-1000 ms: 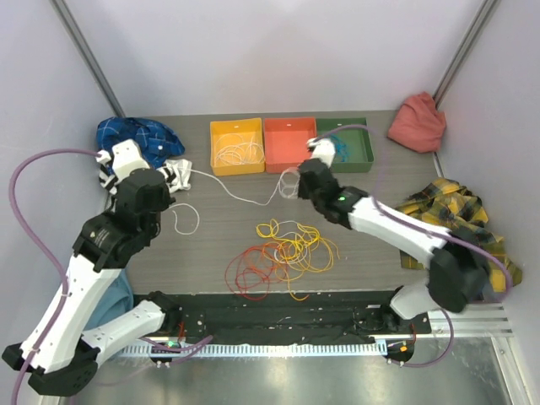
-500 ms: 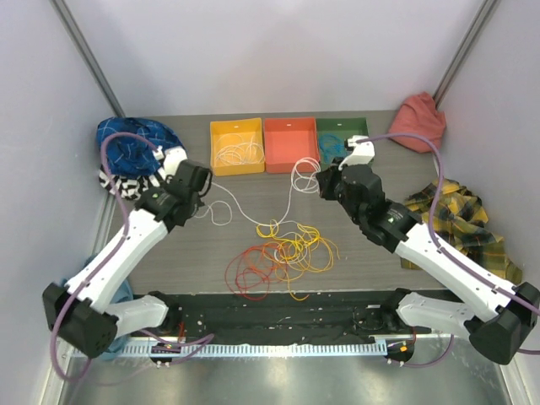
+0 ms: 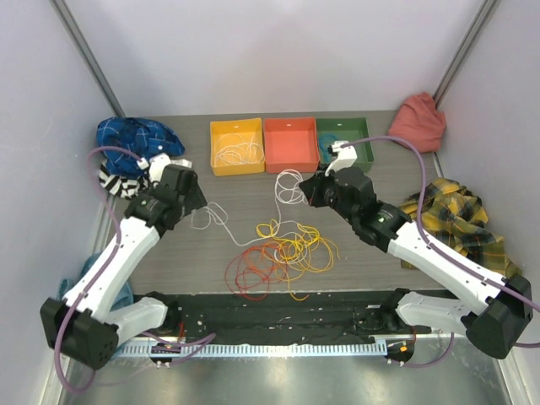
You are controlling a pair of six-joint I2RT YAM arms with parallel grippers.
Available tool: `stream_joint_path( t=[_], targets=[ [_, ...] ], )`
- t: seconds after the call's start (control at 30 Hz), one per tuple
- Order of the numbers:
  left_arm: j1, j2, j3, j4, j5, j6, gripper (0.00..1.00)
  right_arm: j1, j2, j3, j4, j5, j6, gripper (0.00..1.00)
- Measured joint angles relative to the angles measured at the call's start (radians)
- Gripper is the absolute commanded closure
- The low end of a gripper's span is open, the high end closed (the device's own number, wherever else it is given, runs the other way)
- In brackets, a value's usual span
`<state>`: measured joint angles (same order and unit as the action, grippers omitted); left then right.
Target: Untangle the cables
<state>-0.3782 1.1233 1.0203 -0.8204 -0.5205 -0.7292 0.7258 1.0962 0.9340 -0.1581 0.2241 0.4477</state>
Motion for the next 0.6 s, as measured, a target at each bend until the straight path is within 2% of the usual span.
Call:
stream_joint_path(
  t=[0.07,0.13,0.27,0.37,0.43,0.6],
  targets=[
    [0.001,-0.061,-0.010,0.036,0.034,0.005,0.00,0.006,0.013,0.000,0.010,-0.018,0.002,0.99],
    [0.001,-0.161,-0.064,0.149,0.110,0.015,0.00,0.010,0.023,0.002,0.018,-0.041,0.008,0.99],
    [0.002,-0.263,-0.195,0.371,0.354,0.054,0.01,0.012,0.024,0.027,0.021,-0.088,0.023,0.99],
    [-0.011,-0.219,-0.236,0.509,0.552,0.092,0.01,0.012,0.024,0.072,0.023,-0.119,0.038,0.99],
    [-0.045,-0.174,-0.275,0.609,0.632,0.123,0.00,0.012,0.024,0.099,0.023,-0.140,0.053,0.99],
    [-0.148,-0.181,-0.361,0.761,0.698,0.182,0.00,0.012,0.024,0.172,0.020,-0.218,0.103,0.99]
  ],
)
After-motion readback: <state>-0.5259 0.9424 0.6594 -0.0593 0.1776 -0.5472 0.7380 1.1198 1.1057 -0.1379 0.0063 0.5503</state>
